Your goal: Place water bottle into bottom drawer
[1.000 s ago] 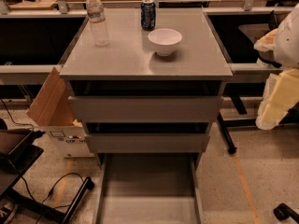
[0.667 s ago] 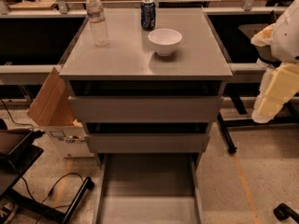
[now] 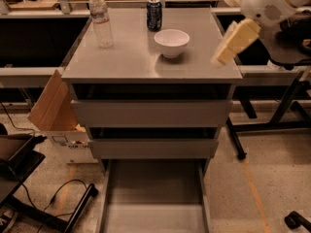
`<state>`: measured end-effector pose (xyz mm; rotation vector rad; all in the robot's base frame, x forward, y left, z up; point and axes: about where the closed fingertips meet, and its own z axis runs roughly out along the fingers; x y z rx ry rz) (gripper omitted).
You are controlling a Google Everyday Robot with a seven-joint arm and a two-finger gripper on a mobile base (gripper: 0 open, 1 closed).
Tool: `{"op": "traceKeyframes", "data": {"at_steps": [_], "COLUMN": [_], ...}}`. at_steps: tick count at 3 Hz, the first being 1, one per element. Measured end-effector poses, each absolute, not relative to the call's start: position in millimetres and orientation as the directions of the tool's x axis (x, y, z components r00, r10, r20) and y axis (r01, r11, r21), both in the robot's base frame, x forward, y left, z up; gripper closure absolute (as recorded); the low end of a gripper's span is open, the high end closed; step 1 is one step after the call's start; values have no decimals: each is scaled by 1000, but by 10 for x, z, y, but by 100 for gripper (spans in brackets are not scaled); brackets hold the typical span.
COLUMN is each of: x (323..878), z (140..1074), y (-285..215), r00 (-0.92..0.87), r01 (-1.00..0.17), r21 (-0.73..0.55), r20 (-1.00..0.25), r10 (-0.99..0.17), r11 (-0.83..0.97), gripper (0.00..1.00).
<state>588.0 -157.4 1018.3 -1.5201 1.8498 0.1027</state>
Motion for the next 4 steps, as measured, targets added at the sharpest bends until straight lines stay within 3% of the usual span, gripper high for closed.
{"op": "traceKeyframes", "data": {"at_steps": [2,3,4], "x": [7162,7316,7852], "z": [10521,10512,10253], "y": [-642,-420,131], "r00": [22,47,86], "r01": [-802,-808,-827], "r21": [-364,-358,-322], "r20": [-811,-830,-883], "r10": [-585,-555,-462], "r11": [474,467,462], "gripper": [0,0,0]}}
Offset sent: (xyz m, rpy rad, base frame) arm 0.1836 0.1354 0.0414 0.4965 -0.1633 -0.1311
